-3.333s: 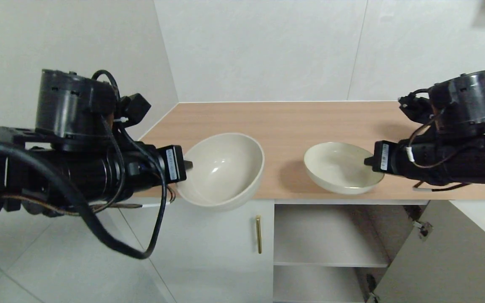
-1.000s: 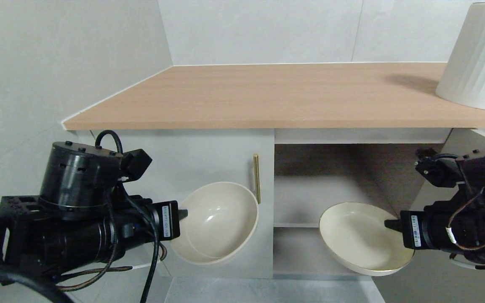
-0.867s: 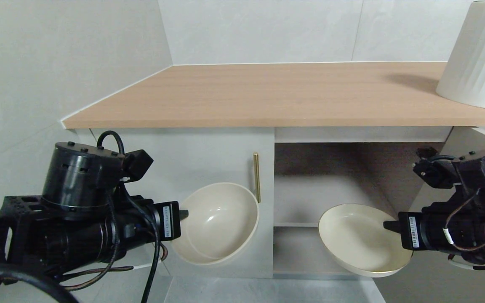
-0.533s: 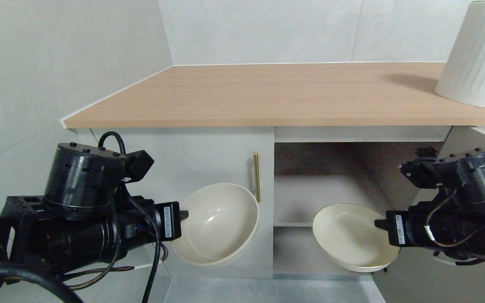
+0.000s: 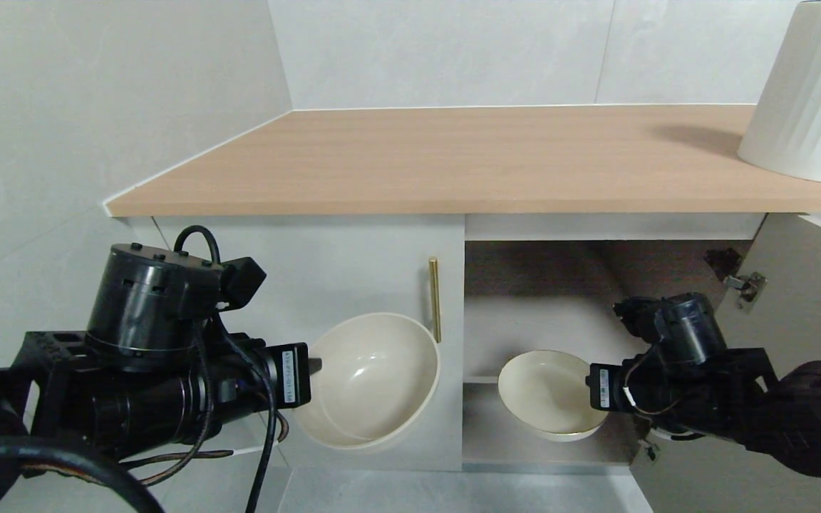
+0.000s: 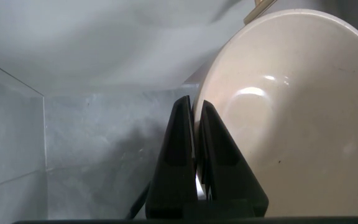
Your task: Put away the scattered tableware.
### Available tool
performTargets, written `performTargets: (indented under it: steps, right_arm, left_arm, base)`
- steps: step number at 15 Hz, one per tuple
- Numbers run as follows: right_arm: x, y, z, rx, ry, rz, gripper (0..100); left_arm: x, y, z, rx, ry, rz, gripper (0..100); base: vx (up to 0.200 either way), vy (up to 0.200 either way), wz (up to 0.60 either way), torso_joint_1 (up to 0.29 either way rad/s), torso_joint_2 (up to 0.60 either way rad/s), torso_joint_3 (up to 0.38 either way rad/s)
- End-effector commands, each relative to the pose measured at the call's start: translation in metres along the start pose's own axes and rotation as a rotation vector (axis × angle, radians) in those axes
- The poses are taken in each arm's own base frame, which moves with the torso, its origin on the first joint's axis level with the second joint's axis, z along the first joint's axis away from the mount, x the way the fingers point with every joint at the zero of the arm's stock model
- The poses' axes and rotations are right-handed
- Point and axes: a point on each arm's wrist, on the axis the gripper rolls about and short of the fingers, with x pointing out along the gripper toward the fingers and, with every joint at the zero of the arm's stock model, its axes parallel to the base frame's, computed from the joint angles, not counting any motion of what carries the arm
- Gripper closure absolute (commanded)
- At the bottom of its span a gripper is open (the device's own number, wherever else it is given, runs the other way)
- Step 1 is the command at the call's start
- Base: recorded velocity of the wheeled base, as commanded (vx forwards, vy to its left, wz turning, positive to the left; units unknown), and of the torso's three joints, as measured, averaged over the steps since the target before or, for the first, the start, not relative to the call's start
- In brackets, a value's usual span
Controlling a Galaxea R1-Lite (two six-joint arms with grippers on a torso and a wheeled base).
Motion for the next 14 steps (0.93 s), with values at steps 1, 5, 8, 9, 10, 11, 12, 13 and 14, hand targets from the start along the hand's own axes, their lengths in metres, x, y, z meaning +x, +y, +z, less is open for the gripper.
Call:
performTargets:
  steps: [1, 5, 8, 9, 10, 11, 12, 13, 14]
  right_arm:
    - [0.043, -0.011, -0.017, 0.011, 0.039, -0.065, 100]
    - [0.087, -0.03, -0.012, 0.057, -0.064, -0.129, 100]
    - [0.113, -0.045, -0.01, 0.084, -0.096, -0.241, 100]
    - [0.119, -0.048, -0.008, 0.091, -0.114, -0.256, 100]
    - [0.124, -0.051, -0.004, 0.1, -0.138, -0.271, 100]
    - [0.131, -0.054, -0.003, 0.104, -0.149, -0.295, 100]
    - [0.138, -0.055, -0.002, 0.109, -0.162, -0.319, 100]
    - [0.142, -0.056, -0.002, 0.11, -0.17, -0.333, 100]
    - [0.149, -0.059, 0.002, 0.119, -0.196, -0.372, 100]
  left_arm:
    - [0.001, 0.0, 0.0, 0.0, 0.002, 0.001, 100]
    - [0.001, 0.0, 0.0, 0.0, 0.002, 0.001, 100]
    - [0.001, 0.0, 0.0, 0.0, 0.003, 0.002, 100]
    - [0.001, 0.0, 0.0, 0.0, 0.003, 0.002, 100]
    - [0.001, 0.0, 0.0, 0.0, 0.003, 0.002, 100]
    - [0.001, 0.0, 0.0, 0.0, 0.002, 0.001, 100]
    - [0.001, 0.0, 0.0, 0.0, 0.003, 0.002, 100]
    - [0.001, 0.0, 0.0, 0.0, 0.003, 0.002, 100]
    - [0.001, 0.0, 0.0, 0.0, 0.003, 0.002, 100]
  base:
    - [0.0, 0.0, 0.0, 0.0, 0.0, 0.0]
    - [0.0, 0.0, 0.0, 0.0, 0.0, 0.0]
    - [0.0, 0.0, 0.0, 0.0, 0.0, 0.0]
    - [0.0, 0.0, 0.0, 0.0, 0.0, 0.0]
    - [0.0, 0.0, 0.0, 0.0, 0.0, 0.0]
    - [0.0, 0.0, 0.0, 0.0, 0.0, 0.0]
    - [0.0, 0.0, 0.0, 0.0, 0.0, 0.0]
    - [0.0, 0.0, 0.0, 0.0, 0.0, 0.0]
    - [0.0, 0.0, 0.0, 0.0, 0.0, 0.0]
